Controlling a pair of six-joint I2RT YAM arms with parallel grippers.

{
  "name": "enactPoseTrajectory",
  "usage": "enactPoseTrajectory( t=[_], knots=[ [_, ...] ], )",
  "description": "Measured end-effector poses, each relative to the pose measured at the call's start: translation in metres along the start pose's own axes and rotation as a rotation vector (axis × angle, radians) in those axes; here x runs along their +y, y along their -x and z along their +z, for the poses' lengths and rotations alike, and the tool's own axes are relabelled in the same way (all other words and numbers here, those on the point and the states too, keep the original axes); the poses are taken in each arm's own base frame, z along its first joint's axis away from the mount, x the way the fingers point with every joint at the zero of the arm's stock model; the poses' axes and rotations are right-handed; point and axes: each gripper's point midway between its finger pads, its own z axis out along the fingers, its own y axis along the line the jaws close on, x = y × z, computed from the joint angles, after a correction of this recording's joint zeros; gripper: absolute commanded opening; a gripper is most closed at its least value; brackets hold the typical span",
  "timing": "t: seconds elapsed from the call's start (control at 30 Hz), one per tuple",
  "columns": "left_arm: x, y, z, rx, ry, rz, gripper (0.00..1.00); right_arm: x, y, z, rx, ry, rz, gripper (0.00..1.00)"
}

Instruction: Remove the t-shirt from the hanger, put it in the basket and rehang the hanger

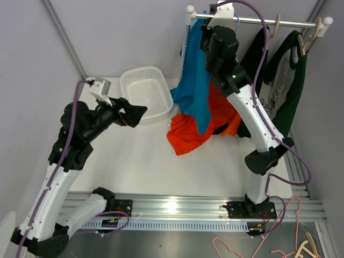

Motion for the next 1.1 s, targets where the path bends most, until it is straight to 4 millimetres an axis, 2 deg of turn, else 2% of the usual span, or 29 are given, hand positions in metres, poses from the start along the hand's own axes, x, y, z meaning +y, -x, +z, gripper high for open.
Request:
enactPoseTrajectory(
  t=[0.07, 0.17, 0.3, 0.4, 0.5, 0.57, 0.63, 0.77, 0.8, 0.83, 0.87, 0.9, 0.97, 1.0, 1.1],
  knots=[
    [-0.02, -0.002, 0.007, 0.022, -0.058, 0.038, 1.0, -0.015, 0.008, -0.017, 0.006, -0.076, 0.037, 0.0],
    [-0.063, -0.021, 0.008, 0.059, -0.175, 0.116, 1.0, -0.038, -0.001, -0.049, 0.048, -0.232, 0.145, 0.0],
    [-0.115, -0.055, -0.002, 0.066, -0.317, 0.228, 1.0, -0.041, -0.017, -0.093, 0.11, -0.29, 0.3, 0.0],
    [-0.134, -0.08, -0.005, 0.041, -0.356, 0.3, 0.99, -0.037, -0.02, -0.111, 0.135, -0.282, 0.394, 0.0],
    [-0.14, -0.108, -0.002, 0.019, -0.365, 0.344, 0.99, -0.033, -0.019, -0.12, 0.145, -0.273, 0.457, 0.0],
    [-0.138, -0.118, 0.004, 0.002, -0.35, 0.365, 1.0, -0.026, -0.02, -0.126, 0.157, -0.26, 0.477, 0.0],
    [-0.14, -0.117, 0.01, -0.031, -0.34, 0.371, 0.99, -0.016, -0.022, -0.132, 0.171, -0.237, 0.488, 0.0],
    [-0.159, -0.099, 0.02, -0.152, -0.362, 0.374, 1.0, 0.006, -0.03, -0.146, 0.209, -0.189, 0.489, 0.0],
    [-0.163, -0.097, 0.024, -0.17, -0.36, 0.381, 0.87, 0.009, -0.032, -0.148, 0.216, -0.183, 0.488, 0.0],
    [-0.166, -0.094, 0.029, -0.187, -0.353, 0.382, 0.64, 0.013, -0.035, -0.15, 0.224, -0.174, 0.486, 0.0],
    [-0.168, -0.092, 0.035, -0.196, -0.338, 0.39, 0.3, 0.016, -0.037, -0.152, 0.233, -0.165, 0.484, 0.0],
    [-0.172, -0.093, 0.044, -0.19, -0.326, 0.414, 0.01, 0.019, -0.039, -0.154, 0.24, -0.158, 0.482, 0.0],
    [-0.176, -0.097, 0.059, -0.172, -0.288, 0.479, 0.01, 0.012, -0.04, -0.153, 0.237, -0.181, 0.462, 0.0],
    [-0.176, -0.101, 0.064, -0.155, -0.28, 0.505, 0.01, 0.002, -0.042, -0.152, 0.236, -0.211, 0.434, 0.0],
    [-0.174, -0.104, 0.063, -0.157, -0.268, 0.533, 0.0, -0.014, -0.048, -0.151, 0.267, -0.241, 0.382, 0.0]
  ],
)
